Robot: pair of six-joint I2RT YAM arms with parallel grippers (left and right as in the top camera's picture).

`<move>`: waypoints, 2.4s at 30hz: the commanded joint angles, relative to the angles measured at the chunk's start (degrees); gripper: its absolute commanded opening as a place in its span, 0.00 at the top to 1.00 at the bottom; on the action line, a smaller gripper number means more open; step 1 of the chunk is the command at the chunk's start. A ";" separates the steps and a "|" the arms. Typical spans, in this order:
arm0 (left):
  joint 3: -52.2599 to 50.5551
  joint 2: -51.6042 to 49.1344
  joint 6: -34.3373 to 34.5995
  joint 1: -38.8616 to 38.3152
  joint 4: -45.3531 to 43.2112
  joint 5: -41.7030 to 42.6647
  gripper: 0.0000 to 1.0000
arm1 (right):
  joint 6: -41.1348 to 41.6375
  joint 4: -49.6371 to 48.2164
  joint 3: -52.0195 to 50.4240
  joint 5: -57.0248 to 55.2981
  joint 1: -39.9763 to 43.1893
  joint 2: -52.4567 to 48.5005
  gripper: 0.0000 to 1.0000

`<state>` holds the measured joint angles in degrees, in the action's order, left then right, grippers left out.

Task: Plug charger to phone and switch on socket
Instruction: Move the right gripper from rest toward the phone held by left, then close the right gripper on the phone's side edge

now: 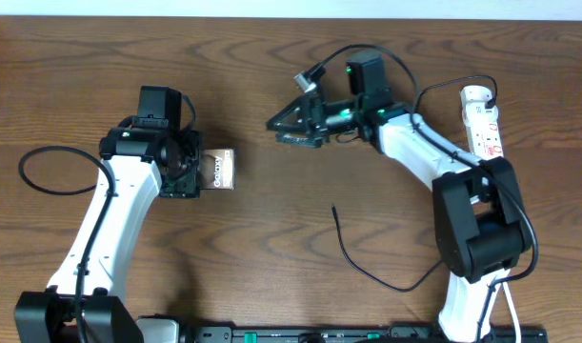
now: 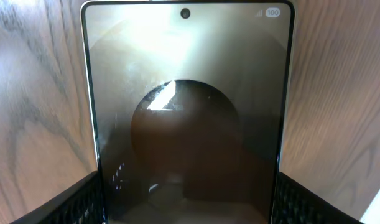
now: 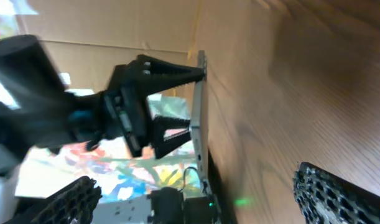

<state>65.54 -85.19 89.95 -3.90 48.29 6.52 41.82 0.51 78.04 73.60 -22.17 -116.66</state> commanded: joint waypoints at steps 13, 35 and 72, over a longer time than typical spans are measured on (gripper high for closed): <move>0.33 0.31 10.27 -0.04 -0.02 0.07 0.93 | 2.25 0.09 0.81 -10.29 -8.72 -0.28 0.01; 0.33 0.31 13.00 -0.04 -0.22 5.55 0.93 | -0.55 0.11 0.81 -18.62 -16.06 -0.31 0.01; 0.31 0.31 10.19 -0.11 1.73 10.47 0.93 | -1.60 -0.33 0.81 -25.75 -18.82 -0.35 0.30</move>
<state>65.54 -85.19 101.06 -3.92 49.87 15.29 41.15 0.40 78.04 48.77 -40.60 -116.66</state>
